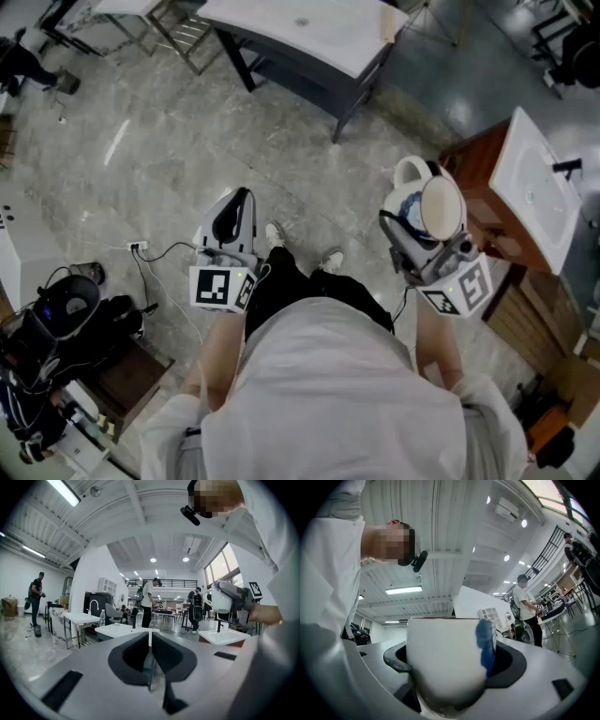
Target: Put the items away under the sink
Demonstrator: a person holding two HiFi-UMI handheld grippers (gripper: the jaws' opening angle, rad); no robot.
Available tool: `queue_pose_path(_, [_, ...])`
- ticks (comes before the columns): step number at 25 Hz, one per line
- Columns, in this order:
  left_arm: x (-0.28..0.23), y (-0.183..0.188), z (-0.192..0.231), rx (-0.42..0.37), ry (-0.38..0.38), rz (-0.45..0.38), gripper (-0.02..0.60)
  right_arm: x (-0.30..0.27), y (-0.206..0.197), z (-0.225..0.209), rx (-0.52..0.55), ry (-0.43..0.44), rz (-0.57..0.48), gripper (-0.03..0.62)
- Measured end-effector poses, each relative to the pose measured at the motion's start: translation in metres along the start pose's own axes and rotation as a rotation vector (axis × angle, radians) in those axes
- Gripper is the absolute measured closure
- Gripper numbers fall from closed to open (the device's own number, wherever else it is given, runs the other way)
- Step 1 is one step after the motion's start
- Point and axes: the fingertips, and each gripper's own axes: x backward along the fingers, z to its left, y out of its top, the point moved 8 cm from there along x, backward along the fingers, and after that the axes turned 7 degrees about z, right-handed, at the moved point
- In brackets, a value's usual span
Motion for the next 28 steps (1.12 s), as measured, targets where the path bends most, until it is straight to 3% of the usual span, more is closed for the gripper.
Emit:
queue_pose_path(6, [0.009, -0.008, 0.008, -0.007, -0.021, -0.018, 0.561, 0.001, -0.007, 0.005, 0.026, -0.079, 0.044, 0.201])
queue_pose_path(13, [0.018, 0.008, 0.036, -0.012, -0.109, -0.035, 0.561, -0.023, 0.003, 0.038, 0.058, -0.139, -0.006, 0.201])
queue_pose_path(18, [0.02, 0.004, 0.046, -0.003, -0.133, -0.028, 0.561, -0.036, 0.001, 0.052, 0.06, -0.143, -0.016, 0.201])
queue_pose_path(23, [0.011, 0.001, 0.014, 0.002, -0.14, -0.037, 0.561, -0.026, 0.011, 0.039, 0.074, -0.129, 0.0, 0.201])
queue_pose_path(28, [0.011, -0.011, 0.019, 0.034, -0.083, -0.03, 0.561, -0.039, 0.005, 0.036, 0.119, -0.079, 0.038, 0.201])
